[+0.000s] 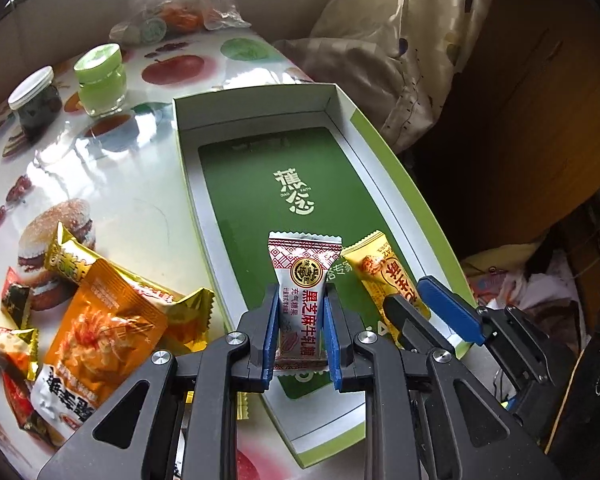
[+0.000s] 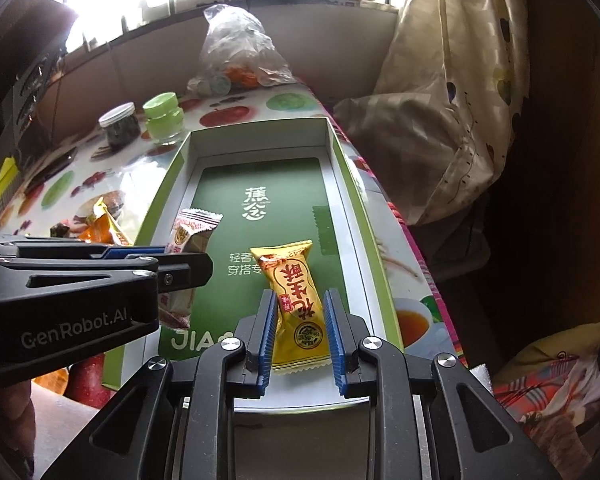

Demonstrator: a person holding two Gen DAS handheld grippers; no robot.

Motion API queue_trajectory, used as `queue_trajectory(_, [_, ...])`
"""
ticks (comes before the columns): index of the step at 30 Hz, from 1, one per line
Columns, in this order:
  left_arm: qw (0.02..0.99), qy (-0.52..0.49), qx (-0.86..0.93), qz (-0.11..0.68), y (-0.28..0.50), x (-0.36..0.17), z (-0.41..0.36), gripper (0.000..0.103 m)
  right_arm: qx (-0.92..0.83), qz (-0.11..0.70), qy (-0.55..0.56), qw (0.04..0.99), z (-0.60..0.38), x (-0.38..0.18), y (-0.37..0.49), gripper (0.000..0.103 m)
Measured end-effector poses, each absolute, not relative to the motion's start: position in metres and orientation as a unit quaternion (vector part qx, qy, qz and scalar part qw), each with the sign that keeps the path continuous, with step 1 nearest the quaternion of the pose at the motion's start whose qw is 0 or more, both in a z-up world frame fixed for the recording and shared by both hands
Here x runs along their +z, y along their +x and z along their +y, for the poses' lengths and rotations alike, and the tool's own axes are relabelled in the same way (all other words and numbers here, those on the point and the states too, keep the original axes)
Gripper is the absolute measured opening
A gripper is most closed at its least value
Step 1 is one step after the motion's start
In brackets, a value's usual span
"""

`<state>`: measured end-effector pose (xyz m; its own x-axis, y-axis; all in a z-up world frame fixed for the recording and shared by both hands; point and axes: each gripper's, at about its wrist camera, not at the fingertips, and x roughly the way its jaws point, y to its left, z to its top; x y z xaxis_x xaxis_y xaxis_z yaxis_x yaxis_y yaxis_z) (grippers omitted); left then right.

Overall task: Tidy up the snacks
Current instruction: 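Lower both packets into the green box and open both tools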

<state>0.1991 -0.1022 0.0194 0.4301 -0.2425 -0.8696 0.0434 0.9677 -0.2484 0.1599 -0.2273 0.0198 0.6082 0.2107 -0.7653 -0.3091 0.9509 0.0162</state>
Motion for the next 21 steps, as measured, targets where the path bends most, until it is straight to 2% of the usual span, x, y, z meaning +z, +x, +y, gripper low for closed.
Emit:
queue_trajectory(10, [0.839, -0.093, -0.092, 0.529, 0.201, 0.018, -0.104, 0.029, 0.137, 0.420, -0.055, 0.895, -0.233, 0.019, 0.157, 0.030])
queue_trajectory(14, [0.843, -0.097, -0.098, 0.520, 0.196, 0.024, -0.104, 0.037, 0.133, 0.416, -0.048, 0.898, -0.235, 0.022, 0.153, 0.034])
queue_trajectory(21, [0.859, -0.100, -0.092, 0.493, 0.176, 0.042, -0.089, 0.038, 0.132, 0.404, -0.029, 0.905, -0.240, 0.037, 0.138, 0.038])
